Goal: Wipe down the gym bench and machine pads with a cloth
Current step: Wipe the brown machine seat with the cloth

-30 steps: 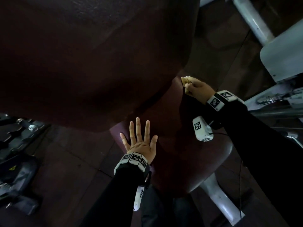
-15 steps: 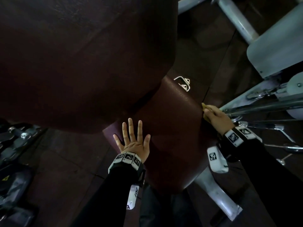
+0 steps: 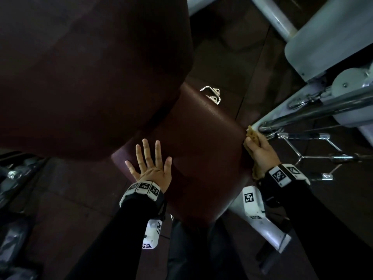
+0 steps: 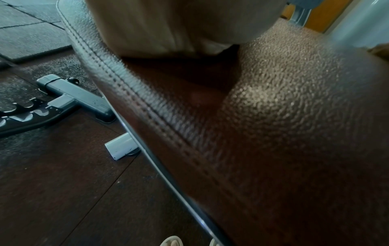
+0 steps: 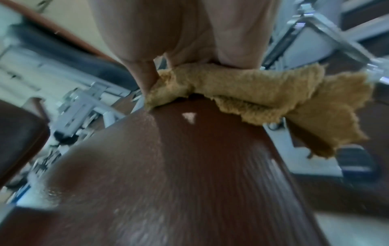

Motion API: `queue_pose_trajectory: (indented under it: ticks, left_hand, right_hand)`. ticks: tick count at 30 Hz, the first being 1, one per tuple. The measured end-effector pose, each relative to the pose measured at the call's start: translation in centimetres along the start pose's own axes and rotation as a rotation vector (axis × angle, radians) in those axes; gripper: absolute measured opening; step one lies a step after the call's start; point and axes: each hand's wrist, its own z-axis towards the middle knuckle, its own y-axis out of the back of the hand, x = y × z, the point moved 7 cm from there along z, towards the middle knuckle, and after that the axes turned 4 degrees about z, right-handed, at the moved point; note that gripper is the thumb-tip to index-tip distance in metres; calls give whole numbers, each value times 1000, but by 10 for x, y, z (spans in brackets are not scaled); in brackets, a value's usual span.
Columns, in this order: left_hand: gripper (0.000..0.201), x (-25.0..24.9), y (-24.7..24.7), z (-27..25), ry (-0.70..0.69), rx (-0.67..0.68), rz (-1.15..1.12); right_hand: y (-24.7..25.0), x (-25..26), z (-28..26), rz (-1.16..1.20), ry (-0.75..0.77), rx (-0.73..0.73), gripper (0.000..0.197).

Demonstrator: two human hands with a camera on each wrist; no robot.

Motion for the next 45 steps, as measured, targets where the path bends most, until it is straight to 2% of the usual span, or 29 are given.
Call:
queue_pose_trajectory:
  ticks: [5, 9, 11, 13, 18, 22, 26, 31, 34, 37, 39, 42, 45]
  left_hand:
    - [55, 0, 1, -1, -8, -29, 2]
    - [55, -1, 3, -1, -8, -44, -8]
    - [55, -2, 3, -2, -20, -47, -15]
    - [56, -2, 2, -2, -40, -43, -22]
    - [57, 0, 0, 0, -57, -39, -27]
    - [56, -2, 2, -2, -90, -53, -37]
    - [55, -2, 2, -3, -102, -59, -38]
    - [57, 0, 0, 0, -91, -63, -26]
    - [58, 0, 0, 1, -87, -64, -20]
    - [57, -1, 0, 1, -90, -67, -29]
    - [58, -1, 0, 0, -106, -78, -31]
    - [58, -2, 1, -1, -134, -96, -50]
    - [58, 0, 0, -1, -136, -113, -49]
  right_hand:
    - [10, -6, -22, 126, -55, -100, 27]
    - [16, -19, -49, -64, 1, -173, 37]
    - [12, -41, -67, -50, -18, -185, 42]
    - [4, -69, -91, -7, -80, -182, 58]
    - [-15, -113, -137, -129, -142, -143, 70]
    - [5, -109, -117, -220, -153, -224, 63]
    - [13, -105, -97, -106, -188, -194, 56]
    - [-8, -105, -133, -222, -60, -233, 56]
    - [-23, -116, -159, -264, -66, -182, 61]
    - [-19, -118, -164, -233, -91, -137, 53]
    - [-9, -110, -163, -264, -84, -164, 53]
    - [6, -83, -162, -362, 27, -238, 62]
    - [11, -54, -165, -443, 142, -290, 62]
